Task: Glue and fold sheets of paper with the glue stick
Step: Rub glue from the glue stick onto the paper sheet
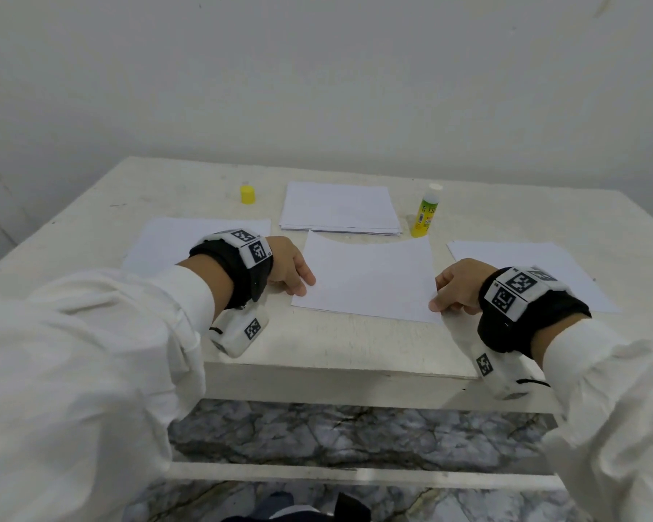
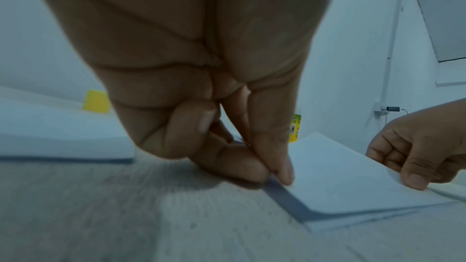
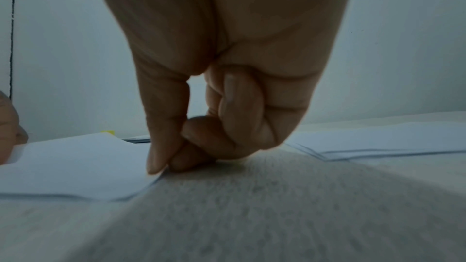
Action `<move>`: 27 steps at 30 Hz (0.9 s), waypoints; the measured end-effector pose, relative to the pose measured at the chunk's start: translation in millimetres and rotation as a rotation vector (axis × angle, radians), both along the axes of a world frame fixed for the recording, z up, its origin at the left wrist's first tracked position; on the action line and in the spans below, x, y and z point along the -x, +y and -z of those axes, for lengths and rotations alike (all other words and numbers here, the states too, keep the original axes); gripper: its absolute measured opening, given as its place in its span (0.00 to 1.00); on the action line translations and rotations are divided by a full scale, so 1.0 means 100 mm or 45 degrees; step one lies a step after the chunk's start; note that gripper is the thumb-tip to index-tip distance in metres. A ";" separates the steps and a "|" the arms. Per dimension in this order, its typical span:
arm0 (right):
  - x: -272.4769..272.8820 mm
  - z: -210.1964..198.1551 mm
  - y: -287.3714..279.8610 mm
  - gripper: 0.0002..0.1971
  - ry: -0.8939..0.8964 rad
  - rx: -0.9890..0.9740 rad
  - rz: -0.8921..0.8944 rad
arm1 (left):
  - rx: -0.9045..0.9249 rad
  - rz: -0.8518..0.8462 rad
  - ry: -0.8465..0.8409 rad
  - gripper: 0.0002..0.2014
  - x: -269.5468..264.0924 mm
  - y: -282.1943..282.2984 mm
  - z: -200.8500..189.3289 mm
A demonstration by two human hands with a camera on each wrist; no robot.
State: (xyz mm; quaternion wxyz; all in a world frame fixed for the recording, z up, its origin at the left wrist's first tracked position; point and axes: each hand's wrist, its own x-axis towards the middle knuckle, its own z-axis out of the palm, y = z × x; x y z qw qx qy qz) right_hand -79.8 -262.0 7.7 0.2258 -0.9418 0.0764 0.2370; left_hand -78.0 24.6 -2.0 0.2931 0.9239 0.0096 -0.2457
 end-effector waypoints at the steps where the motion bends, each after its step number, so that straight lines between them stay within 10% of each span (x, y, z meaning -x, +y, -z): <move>1: 0.00 0.00 0.00 0.07 -0.001 -0.003 0.007 | 0.006 -0.002 -0.002 0.10 0.01 0.00 0.00; 27: 0.00 0.01 0.03 0.07 0.013 0.009 0.003 | -0.222 0.167 -0.103 0.22 -0.03 -0.02 0.05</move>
